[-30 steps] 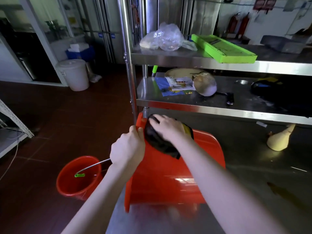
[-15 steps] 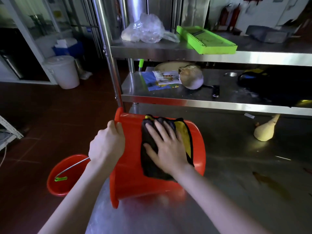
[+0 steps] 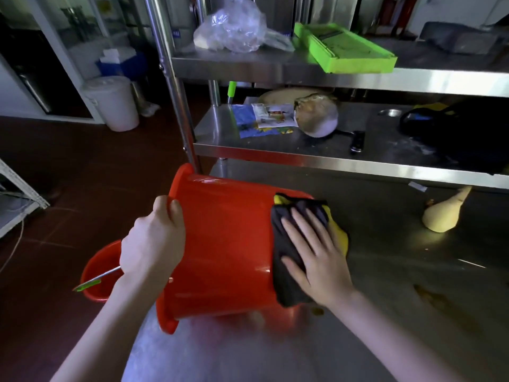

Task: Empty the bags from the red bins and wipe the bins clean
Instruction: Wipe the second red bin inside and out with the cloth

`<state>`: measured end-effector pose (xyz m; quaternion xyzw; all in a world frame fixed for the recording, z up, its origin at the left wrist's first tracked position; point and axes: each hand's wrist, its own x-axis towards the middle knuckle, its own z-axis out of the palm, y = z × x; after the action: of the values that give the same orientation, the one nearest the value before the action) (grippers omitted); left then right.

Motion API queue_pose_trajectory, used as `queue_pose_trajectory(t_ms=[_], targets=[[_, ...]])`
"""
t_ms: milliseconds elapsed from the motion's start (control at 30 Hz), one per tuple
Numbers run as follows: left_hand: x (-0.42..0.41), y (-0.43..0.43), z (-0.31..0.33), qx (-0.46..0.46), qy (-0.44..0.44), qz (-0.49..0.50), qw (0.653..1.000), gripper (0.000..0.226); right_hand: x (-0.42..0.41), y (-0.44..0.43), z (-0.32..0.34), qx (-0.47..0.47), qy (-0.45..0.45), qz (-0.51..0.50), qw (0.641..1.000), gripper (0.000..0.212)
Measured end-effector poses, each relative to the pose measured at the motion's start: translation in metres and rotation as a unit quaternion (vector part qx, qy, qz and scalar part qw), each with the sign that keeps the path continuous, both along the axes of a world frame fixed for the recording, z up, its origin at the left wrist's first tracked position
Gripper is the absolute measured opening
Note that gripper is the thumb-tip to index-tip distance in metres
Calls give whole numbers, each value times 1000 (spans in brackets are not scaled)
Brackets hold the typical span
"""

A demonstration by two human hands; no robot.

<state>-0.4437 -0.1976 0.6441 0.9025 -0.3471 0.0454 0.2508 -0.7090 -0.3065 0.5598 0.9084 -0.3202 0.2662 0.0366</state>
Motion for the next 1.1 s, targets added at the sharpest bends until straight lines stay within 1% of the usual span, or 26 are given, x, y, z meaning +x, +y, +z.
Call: queue_pose_trajectory(t_ms=[100,167,200,300,367,400,433,467,500,533,567,633,700,733,800,833,900,967,1033,1100], targets=[[-7,25,-12,-36,-18,-40,998,46,-7,4,-6,7,-12,-11,1000,60],[-8,37,-22,-58,-14,-55,997,52,6,-8,9,39,-11,-55,998,56],[-7,42,-26,-69,-9,-65,995,53,15,-17,21,69,1,-85,994,57],[-8,53,-35,-98,7,-82,992,51,48,-53,58,209,109,-145,961,66],[-9,59,-42,-108,10,-81,991,51,78,-67,79,273,176,-137,936,74],[-10,62,-44,-110,14,-79,991,52,98,-65,88,284,196,-119,931,80],[-11,64,-45,-110,22,-78,991,52,120,-56,95,285,197,-97,933,83],[-12,66,-46,-107,34,-76,991,50,143,-42,99,276,178,-76,941,77],[-12,68,-46,-105,49,-73,991,49,164,-25,99,256,148,-53,954,66],[-9,70,-46,-106,69,-72,989,48,182,-6,98,224,114,-29,968,59],[-7,72,-44,-115,96,-80,985,49,194,13,97,182,93,-6,979,59],[-2,71,-32,-144,174,-107,968,47,198,42,90,121,74,13,990,62],[3,53,-13,-173,227,-118,951,36,188,59,82,95,47,5,994,63],[6,38,-3,-181,243,-112,946,35,182,68,77,90,39,6,995,64],[12,7,14,-159,281,-78,943,41,171,83,70,86,32,21,996,64],[14,-4,18,-149,285,-66,945,43,166,86,68,88,19,24,996,64],[15,-7,17,-154,249,-75,953,40,151,79,66,89,-1,9,996,61],[16,5,10,-181,204,-106,956,34,127,62,62,80,8,-38,996,61],[18,25,-1,-222,185,-129,949,29,98,40,59,96,35,-118,988,62],[20,37,-10,-247,197,-140,938,25,76,14,58,138,48,-205,968,61]])
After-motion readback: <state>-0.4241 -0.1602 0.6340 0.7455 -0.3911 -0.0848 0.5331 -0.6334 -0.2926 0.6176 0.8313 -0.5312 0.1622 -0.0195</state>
